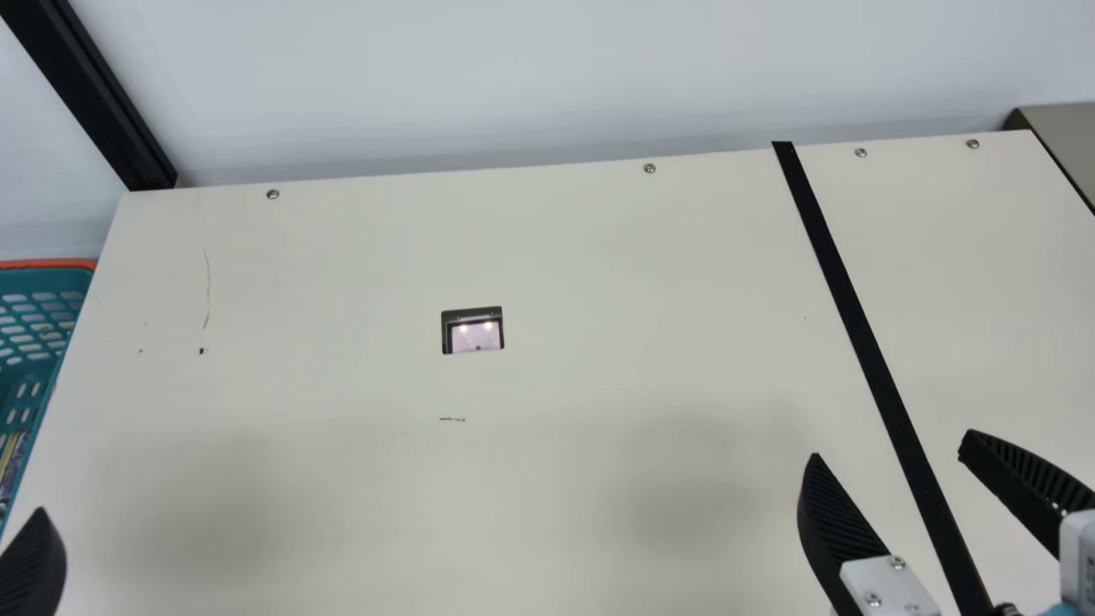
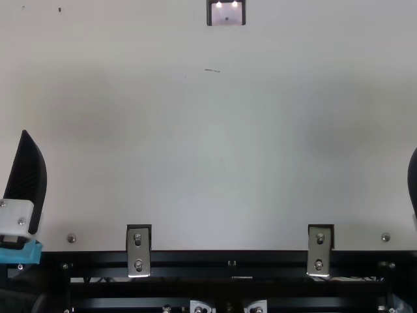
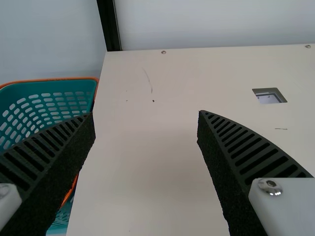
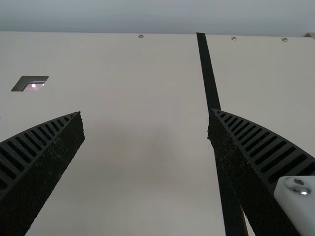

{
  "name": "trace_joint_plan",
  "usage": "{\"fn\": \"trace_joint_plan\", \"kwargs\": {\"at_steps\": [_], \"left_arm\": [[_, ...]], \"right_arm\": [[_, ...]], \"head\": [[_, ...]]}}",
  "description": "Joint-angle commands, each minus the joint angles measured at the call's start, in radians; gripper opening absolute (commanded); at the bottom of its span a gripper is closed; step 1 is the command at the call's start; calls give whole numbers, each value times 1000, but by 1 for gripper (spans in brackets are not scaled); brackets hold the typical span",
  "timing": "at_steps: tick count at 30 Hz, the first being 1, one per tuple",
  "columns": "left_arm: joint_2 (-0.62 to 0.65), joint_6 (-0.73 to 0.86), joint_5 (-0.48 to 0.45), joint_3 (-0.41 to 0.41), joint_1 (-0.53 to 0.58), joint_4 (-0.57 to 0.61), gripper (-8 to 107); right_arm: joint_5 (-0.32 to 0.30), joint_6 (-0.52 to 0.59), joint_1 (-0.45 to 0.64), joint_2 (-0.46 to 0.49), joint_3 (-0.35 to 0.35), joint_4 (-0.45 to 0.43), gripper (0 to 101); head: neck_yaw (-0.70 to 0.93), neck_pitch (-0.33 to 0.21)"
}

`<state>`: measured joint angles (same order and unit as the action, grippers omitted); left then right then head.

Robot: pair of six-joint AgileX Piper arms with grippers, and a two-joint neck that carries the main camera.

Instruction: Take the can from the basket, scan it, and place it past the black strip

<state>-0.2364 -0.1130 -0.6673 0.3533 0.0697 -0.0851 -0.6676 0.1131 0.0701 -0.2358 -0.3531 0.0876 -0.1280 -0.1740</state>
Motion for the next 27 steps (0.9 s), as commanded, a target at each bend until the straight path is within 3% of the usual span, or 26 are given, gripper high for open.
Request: {"fn": "trace_joint_plan", "kwargs": {"at_steps": [1, 27], "left_arm": [[0, 0, 0, 0, 0, 0, 90], [0, 0, 0, 0, 0, 0, 90]], "right_arm": [[0, 0, 0, 0, 0, 0, 101], [0, 0, 0, 0, 0, 0, 101]], "head": [[7, -35], [7, -35]]}}
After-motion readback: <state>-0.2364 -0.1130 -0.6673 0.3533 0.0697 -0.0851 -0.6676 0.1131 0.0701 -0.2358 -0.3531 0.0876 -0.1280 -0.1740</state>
